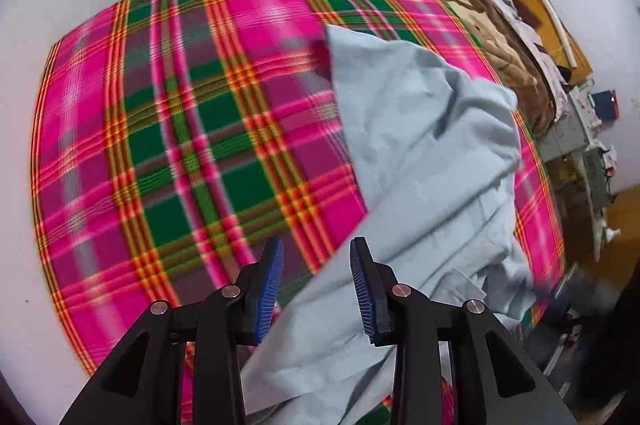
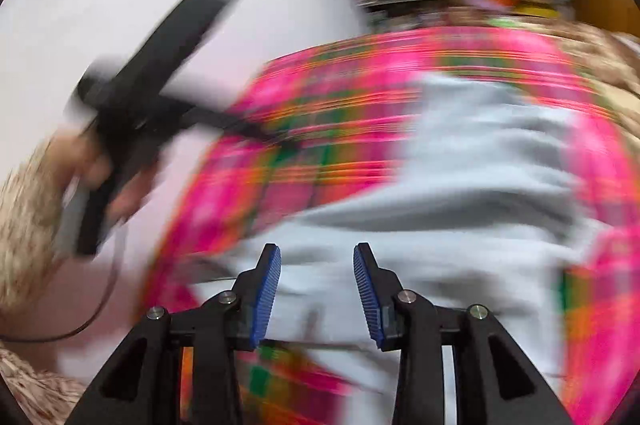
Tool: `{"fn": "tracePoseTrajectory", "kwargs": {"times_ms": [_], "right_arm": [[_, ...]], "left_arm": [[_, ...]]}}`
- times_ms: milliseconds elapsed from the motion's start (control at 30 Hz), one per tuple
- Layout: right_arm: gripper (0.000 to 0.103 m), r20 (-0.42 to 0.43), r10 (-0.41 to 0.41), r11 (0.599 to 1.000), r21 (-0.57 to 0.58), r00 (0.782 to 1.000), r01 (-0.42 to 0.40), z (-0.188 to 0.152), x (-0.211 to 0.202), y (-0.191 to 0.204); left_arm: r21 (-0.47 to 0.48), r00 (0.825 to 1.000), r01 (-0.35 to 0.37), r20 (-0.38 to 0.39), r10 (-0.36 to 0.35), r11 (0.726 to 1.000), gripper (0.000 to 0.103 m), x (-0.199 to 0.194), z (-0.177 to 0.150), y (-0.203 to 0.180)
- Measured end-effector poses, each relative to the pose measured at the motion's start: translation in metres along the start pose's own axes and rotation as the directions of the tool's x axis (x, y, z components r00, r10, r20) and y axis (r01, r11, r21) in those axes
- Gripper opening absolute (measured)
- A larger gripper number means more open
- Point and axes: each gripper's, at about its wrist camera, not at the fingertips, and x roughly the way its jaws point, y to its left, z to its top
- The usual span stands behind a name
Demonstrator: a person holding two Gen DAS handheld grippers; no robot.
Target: Fold clothes
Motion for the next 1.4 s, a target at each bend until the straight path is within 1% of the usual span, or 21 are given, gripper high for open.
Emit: {"fn": "tracePoseTrajectory", "kwargs": {"times_ms": [67,100,200,367,400,467,533,667,800,833,867,967,1000,1033,1067,1100,1133,1233,1300,1333,1400], "right_arm": [[0.039,0.003,-0.093,0.994,0.057,0.996,0.093,0.006,-0.013,-0.038],[0.040,0.006,-0.124,0.989,0.086,0.992,0.123,0.008,-0.021,-0.059],[0.040,-0.003,-0.173,0.978,0.121,0.985,0.172,0.005,-0.031,-0.086],[0.040,-0.030,-0.160,0.977,0.140,0.987,0.163,0.001,-0.024,-0.110],[0.040,-0.037,-0.158,0.977,0.139,0.987,0.161,0.001,-0.023,-0.113],[0.041,-0.044,-0.155,0.979,0.127,0.987,0.159,0.001,-0.021,-0.113],[0.042,-0.052,-0.152,0.981,0.114,0.987,0.157,0.000,-0.019,-0.113],[0.044,-0.077,-0.145,0.986,0.068,0.986,0.150,-0.002,-0.011,-0.110],[0.045,-0.106,-0.150,0.988,0.027,0.983,0.154,-0.001,0.004,-0.108],[0.045,-0.113,-0.151,0.988,0.020,0.982,0.154,-0.001,0.007,-0.107],[0.045,-0.120,-0.151,0.988,0.013,0.981,0.154,-0.001,0.011,-0.107],[0.045,-0.136,-0.160,0.987,0.000,0.978,0.161,0.000,0.020,-0.109],[0.045,-0.135,-0.159,0.987,-0.002,0.978,0.160,0.000,0.021,-0.109],[0.045,-0.136,-0.157,0.987,-0.005,0.978,0.158,0.000,0.022,-0.110],[0.044,-0.137,-0.155,0.988,-0.008,0.978,0.156,0.001,0.024,-0.111],[0.038,-0.138,-0.152,0.988,-0.009,0.979,0.152,0.001,0.025,-0.112],[0.028,-0.138,-0.143,0.990,-0.005,0.980,0.144,0.002,0.025,-0.113],[0.010,-0.119,-0.128,0.992,-0.002,0.985,0.128,0.008,0.019,-0.114],[0.007,-0.093,-0.120,0.993,-0.007,0.988,0.120,0.015,0.011,-0.113],[0.007,-0.080,-0.113,0.994,-0.008,0.990,0.113,0.019,0.007,-0.113],[0.006,-0.065,-0.108,0.994,-0.019,0.992,0.107,0.028,0.002,-0.111]], "left_arm": [[0.008,0.999,-0.039,0.016,0.039,0.999,0.038,0.004,-0.007,-0.010],[-0.001,0.998,-0.055,0.019,0.055,0.998,0.038,0.007,-0.011,-0.013],[0.000,0.990,-0.136,0.030,0.136,0.991,0.039,0.011,-0.018,-0.021],[-0.001,0.967,-0.235,0.105,0.234,0.972,0.040,0.003,-0.020,-0.035],[-0.012,0.964,-0.240,0.119,0.240,0.971,0.040,-0.001,-0.021,-0.036],[-0.018,0.947,-0.284,0.151,0.283,0.959,0.041,-0.005,-0.021,-0.042],[-0.012,0.937,-0.307,0.173,0.304,0.952,0.041,-0.004,-0.018,-0.049],[0.002,0.896,-0.396,0.221,0.386,0.918,0.042,-0.009,-0.018,-0.057],[0.004,0.908,-0.363,0.224,0.353,0.932,0.042,-0.008,-0.016,-0.059],[0.000,0.906,-0.367,0.226,0.358,0.930,0.043,-0.008,-0.017,-0.058],[0.000,0.897,-0.385,0.234,0.375,0.923,0.043,-0.007,-0.017,-0.058],[0.001,0.891,-0.392,0.249,0.380,0.920,0.043,-0.006,-0.018,-0.056],[0.001,0.889,-0.394,0.254,0.381,0.919,0.047,-0.006,-0.018,-0.055],[0.001,0.887,-0.397,0.259,0.383,0.918,0.058,-0.006,-0.018,-0.055],[0.001,0.885,-0.398,0.263,0.384,0.917,0.062,-0.006,-0.019,-0.053],[-0.005,0.886,-0.395,0.261,0.382,0.919,0.064,-0.007,-0.023,-0.048],[-0.012,0.888,-0.391,0.258,0.381,0.920,0.064,-0.007,-0.027,-0.043],[-0.034,0.887,-0.402,0.234,0.398,0.915,0.064,-0.009,-0.045,-0.022],[-0.054,0.893,-0.402,0.201,0.404,0.914,0.064,-0.010,-0.062,-0.004],[-0.071,0.894,-0.407,0.176,0.413,0.911,0.064,-0.010,-0.073,0.008],[-0.078,0.898,-0.406,0.152,0.413,0.911,0.065,-0.011,-0.091,0.020]]}}
